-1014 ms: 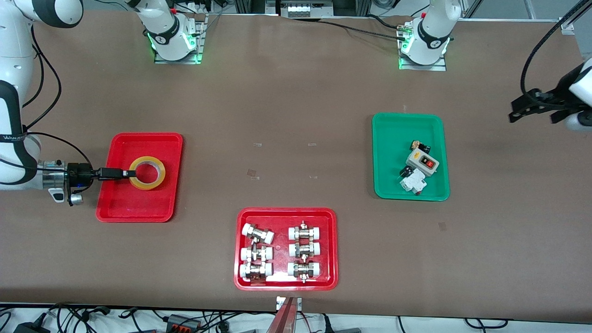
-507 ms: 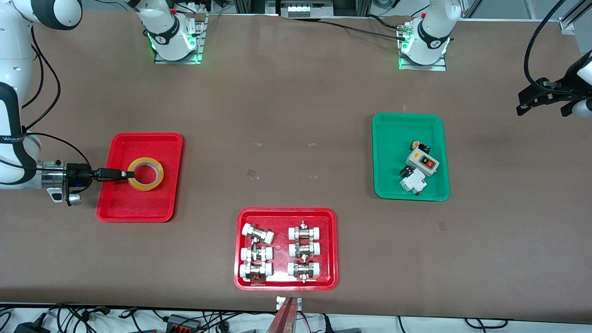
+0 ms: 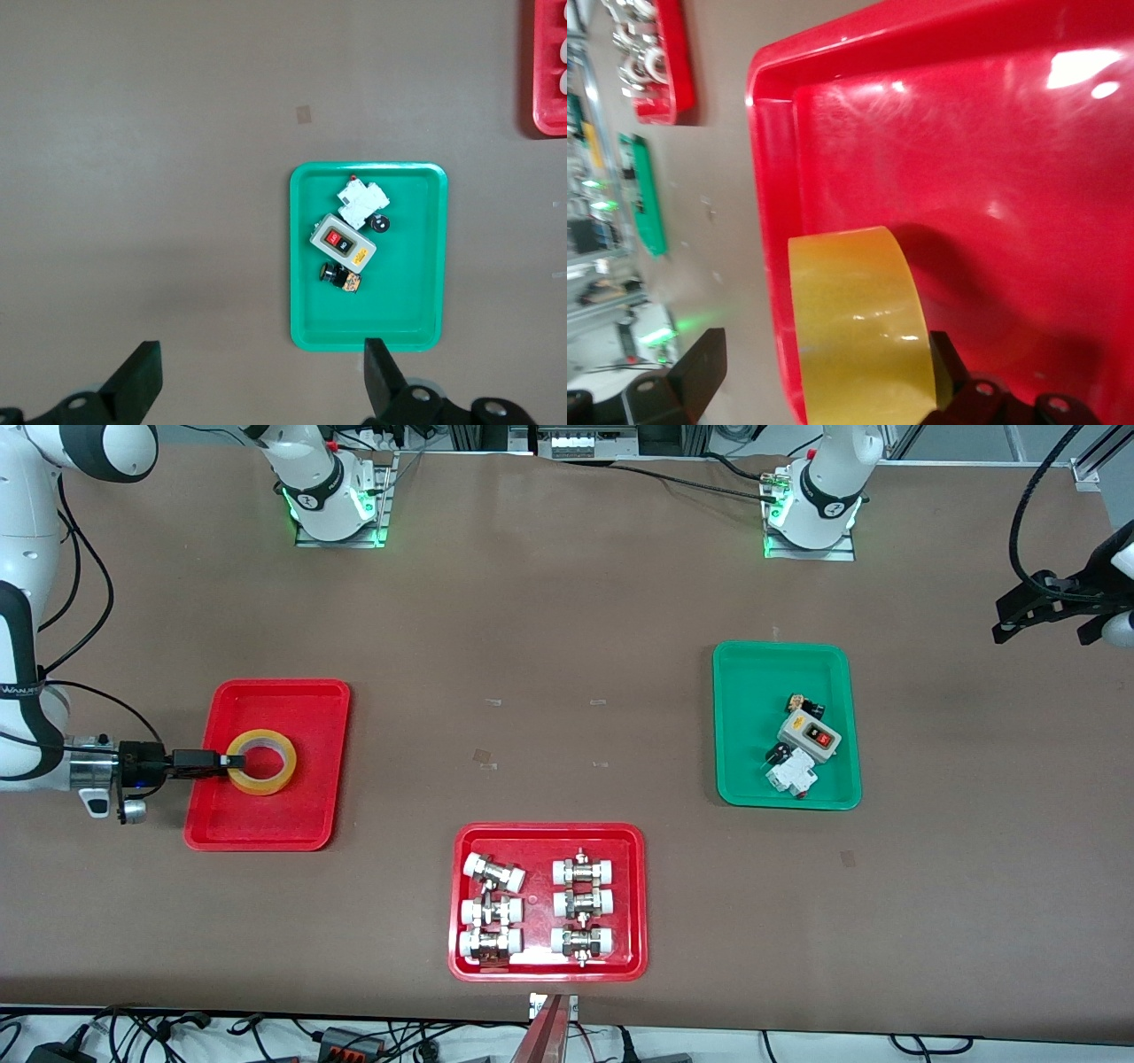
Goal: Left arm passes tape to right arm into tray
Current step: 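Lower the tape roll into the empty red tray with the right gripper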
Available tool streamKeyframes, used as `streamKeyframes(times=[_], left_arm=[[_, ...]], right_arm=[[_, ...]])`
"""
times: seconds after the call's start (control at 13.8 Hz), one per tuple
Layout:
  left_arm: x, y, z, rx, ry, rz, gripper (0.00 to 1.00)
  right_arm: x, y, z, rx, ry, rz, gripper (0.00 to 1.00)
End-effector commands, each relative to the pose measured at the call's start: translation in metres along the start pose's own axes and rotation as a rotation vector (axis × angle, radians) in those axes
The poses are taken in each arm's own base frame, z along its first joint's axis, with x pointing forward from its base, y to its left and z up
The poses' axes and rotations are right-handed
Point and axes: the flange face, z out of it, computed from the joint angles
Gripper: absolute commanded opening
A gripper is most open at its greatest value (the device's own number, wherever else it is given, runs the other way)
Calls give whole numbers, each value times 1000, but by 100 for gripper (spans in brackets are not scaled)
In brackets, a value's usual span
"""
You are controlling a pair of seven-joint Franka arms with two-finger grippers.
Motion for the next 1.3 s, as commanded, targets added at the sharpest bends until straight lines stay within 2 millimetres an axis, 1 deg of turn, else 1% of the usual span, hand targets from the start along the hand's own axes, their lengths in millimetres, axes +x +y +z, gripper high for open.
streamKeyframes(times=[0.0, 0.07, 0.14, 0.22, 0.36, 0.51, 0.72, 0.87, 1.01, 1.16, 1.23], left_arm=[[-6, 3, -7, 2, -7, -7, 100], [-5, 3, -12, 2, 5, -7, 100], [-2, 2, -23, 2, 25, -14, 100], [-4, 1, -24, 0, 16, -10, 100], [-4, 3, -20, -5, 6, -6, 100], [-1, 3, -20, -43, 8, -4, 100], [-1, 3, -20, -43, 7, -2, 100], [-1, 7, -19, -42, 2, 5, 100], [-1, 5, -19, -43, 4, 3, 100], [-1, 3, -20, -43, 5, -2, 100], [-1, 4, -20, -42, 5, 1, 100]], right_arm=[[10, -12, -4, -59, -14, -44, 100], [10, -11, -2, -52, -14, -41, 100], [8, -7, 1, -40, -13, -32, 100], [7, -6, 3, -36, -14, -32, 100], [3, 1, 9, -14, -15, -21, 100], [2, 2, 16, 29, -1, -12, 100], [3, 1, 20, 56, 11, -11, 100], [9, -7, 16, 28, 12, -36, 100], [10, -3, 16, -48, 1, -51, 100], [16, -12, 23, -83, -23, -74, 100], [16, -13, 23, -90, -25, -80, 100]])
